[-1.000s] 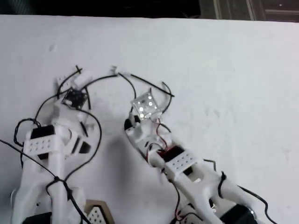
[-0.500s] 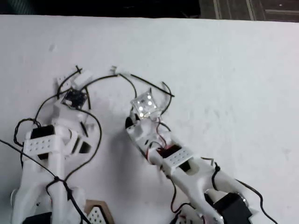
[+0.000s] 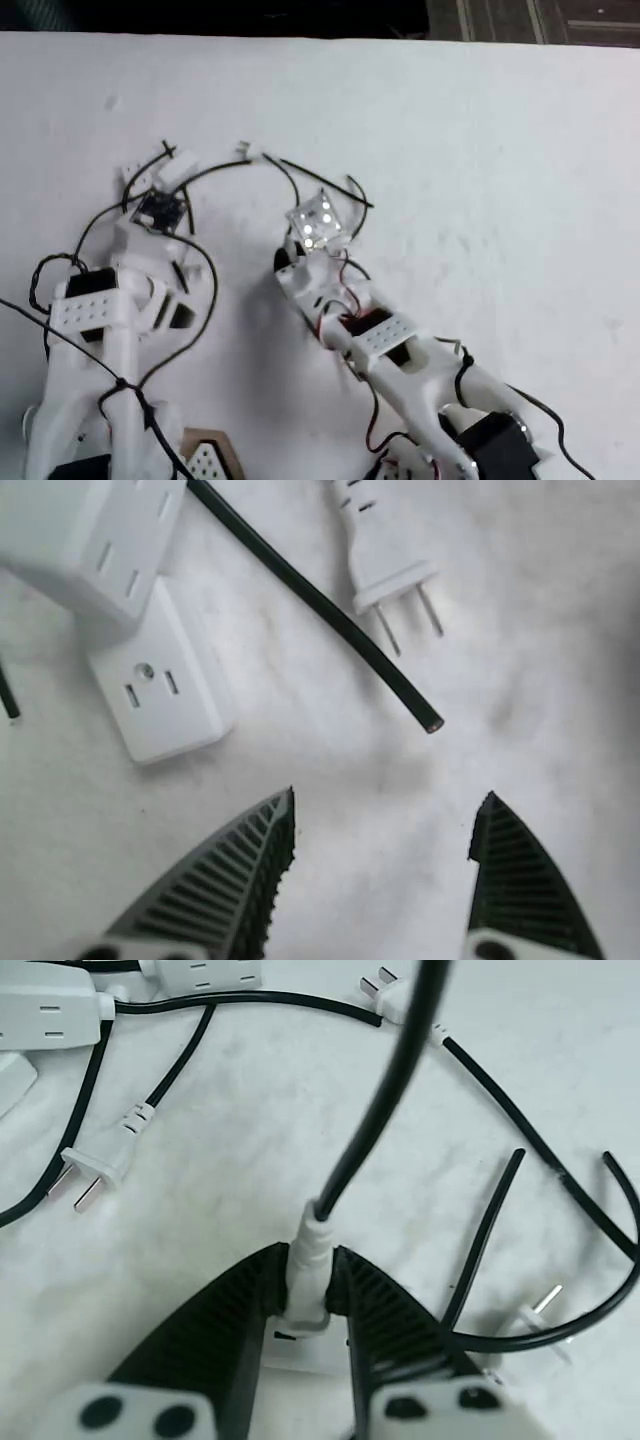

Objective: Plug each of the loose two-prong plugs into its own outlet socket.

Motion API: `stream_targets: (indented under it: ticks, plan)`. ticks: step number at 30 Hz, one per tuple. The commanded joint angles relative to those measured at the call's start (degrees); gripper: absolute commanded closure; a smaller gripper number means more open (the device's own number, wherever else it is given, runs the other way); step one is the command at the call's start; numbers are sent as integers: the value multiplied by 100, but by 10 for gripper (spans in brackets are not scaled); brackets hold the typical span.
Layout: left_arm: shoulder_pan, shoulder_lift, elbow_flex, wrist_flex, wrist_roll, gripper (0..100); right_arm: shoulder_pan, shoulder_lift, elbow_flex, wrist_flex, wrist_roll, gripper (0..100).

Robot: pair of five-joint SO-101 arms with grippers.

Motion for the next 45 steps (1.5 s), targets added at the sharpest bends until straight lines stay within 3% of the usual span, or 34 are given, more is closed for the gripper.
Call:
stream_targets:
  ticks: [1, 26, 34, 39, 45]
  plan:
    - [-40, -163, 9, -35, 53, 714, 40, -13, -220, -92, 26, 982]
    - [-40, -163, 9, -35, 62, 714, -110, -4, -123, -84, 53, 982]
    - [-40, -163, 9, -35, 62, 714, -22, 910, -580, -119, 53, 982]
    - [-48, -163, 9, -35, 53, 714, -4, 725, -466, -101, 70, 982]
    - [-48, -163, 9, -35, 44, 714, -13, 400, -123, -40, 571, 982]
